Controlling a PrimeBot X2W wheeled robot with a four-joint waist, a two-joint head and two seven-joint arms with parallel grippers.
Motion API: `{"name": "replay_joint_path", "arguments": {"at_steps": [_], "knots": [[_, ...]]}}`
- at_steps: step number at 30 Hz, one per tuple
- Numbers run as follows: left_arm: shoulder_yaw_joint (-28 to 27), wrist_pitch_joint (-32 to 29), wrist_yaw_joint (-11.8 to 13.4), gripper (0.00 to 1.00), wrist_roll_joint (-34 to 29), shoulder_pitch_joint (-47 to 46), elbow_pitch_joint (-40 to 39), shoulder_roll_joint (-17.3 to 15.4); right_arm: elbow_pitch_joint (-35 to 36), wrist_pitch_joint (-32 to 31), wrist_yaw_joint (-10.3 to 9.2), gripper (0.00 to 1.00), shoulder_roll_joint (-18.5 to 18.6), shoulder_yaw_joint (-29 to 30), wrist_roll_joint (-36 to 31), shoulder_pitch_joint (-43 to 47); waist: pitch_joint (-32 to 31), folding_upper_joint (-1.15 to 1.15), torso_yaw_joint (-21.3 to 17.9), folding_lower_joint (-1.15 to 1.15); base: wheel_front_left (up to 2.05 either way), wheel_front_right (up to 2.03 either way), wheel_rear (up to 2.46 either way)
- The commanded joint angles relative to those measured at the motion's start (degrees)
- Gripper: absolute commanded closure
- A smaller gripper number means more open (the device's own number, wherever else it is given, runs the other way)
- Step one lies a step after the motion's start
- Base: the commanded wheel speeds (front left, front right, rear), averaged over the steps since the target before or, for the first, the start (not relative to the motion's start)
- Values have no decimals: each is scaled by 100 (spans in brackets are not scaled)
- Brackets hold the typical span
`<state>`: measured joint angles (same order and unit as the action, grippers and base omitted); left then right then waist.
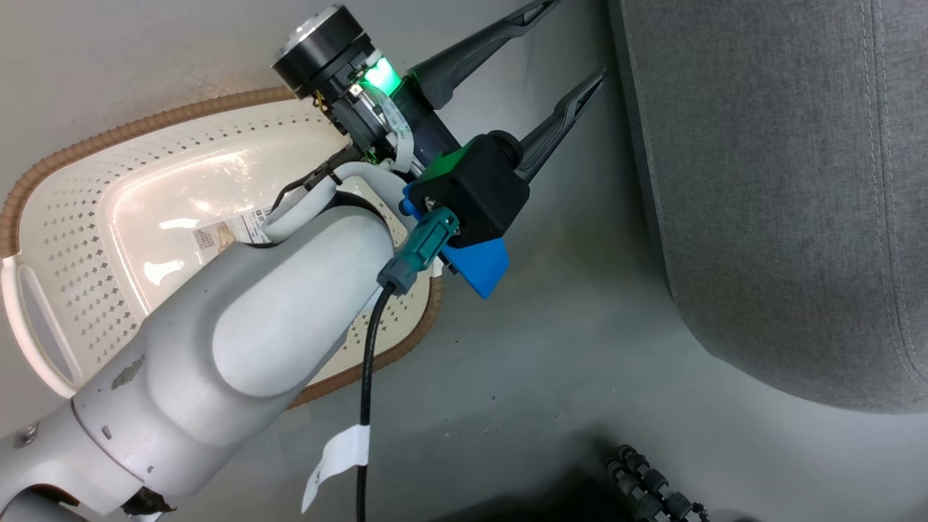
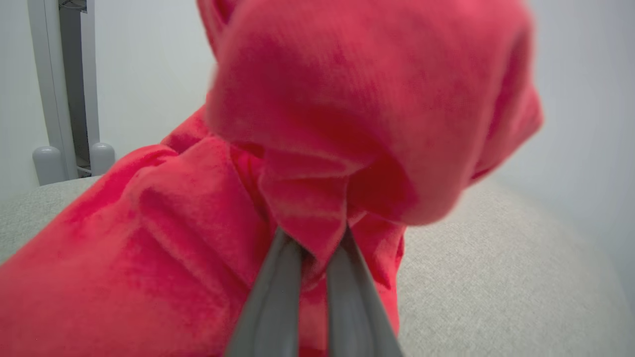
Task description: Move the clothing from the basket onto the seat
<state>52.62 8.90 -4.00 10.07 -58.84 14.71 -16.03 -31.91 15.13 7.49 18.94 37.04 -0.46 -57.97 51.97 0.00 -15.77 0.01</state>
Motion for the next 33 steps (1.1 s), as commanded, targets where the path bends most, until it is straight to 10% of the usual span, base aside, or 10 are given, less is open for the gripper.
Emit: {"name": "replay_joint_path", "arguments": {"at_steps": [1, 2, 4, 5, 33], "knots": [[3, -10, 20, 0, 38, -62, -10, -32, -57, 1, 1, 100, 37, -28, 0, 19, -12, 0, -4, -1, 0, 0, 0], [7, -8, 30, 0, 42, -55, -2, -37, -102, 1, 1, 100, 55, -46, 19, 16, -28, 0, -9, -1, 0, 0, 0], [20, 8, 35, 0, 53, -45, 17, -23, -87, 1, 0, 15, 127, -97, 44, 31, -71, 0, -9, -1, 0, 0, 0], [27, 32, 49, 0, 53, -33, 29, -14, -66, 1, 0, 0, 137, -118, 46, 77, -106, 0, -11, -1, 0, 0, 0], [-1226, 634, 656, 0, 674, 1902, 252, 294, 1833, 1, 1, 0, -697, -2047, 200, 2759, -3024, 0, 572, -1, 0, 0, 0]]}}
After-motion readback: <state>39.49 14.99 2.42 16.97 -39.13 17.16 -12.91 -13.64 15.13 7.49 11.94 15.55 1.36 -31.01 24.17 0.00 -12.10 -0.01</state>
